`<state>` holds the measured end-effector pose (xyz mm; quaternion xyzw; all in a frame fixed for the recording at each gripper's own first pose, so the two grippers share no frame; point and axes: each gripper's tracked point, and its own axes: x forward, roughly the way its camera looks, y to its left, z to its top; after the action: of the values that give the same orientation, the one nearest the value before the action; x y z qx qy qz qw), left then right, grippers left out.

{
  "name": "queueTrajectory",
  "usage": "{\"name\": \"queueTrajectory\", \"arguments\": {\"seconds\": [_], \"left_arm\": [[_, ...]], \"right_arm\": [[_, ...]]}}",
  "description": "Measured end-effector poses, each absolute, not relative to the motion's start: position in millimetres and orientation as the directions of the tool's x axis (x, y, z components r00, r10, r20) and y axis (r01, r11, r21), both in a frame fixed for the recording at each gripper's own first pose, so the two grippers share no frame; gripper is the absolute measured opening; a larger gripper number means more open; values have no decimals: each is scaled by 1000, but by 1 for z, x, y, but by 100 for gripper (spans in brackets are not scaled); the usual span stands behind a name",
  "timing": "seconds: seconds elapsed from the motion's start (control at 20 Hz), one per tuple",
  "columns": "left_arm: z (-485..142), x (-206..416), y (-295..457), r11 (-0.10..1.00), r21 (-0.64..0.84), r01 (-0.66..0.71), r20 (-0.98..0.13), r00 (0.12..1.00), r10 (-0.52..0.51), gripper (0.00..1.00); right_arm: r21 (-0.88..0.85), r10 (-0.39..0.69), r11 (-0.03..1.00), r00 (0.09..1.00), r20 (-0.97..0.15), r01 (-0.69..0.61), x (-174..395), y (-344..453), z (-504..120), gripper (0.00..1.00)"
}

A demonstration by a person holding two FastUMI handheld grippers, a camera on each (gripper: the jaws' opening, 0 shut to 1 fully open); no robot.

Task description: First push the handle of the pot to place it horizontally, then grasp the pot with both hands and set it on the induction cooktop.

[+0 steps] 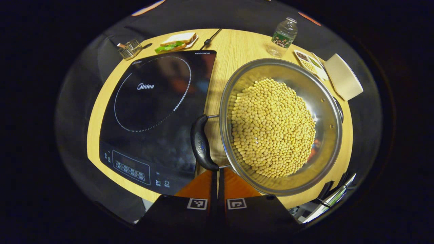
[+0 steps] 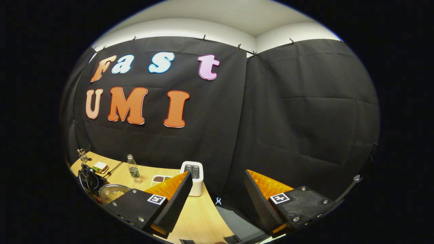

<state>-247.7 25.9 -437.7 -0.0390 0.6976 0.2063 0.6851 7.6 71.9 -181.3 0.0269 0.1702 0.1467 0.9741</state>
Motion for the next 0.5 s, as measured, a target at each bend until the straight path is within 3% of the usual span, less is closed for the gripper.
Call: {"name": "queueTrajectory", "arguments": {"seconds": [0.5], "left_arm": [[-447,-206,40,941,250,-227,-963,44,267,8]], "right_arm": [[125,285,959,863,-418,-256,3,93,-214,95]]}}
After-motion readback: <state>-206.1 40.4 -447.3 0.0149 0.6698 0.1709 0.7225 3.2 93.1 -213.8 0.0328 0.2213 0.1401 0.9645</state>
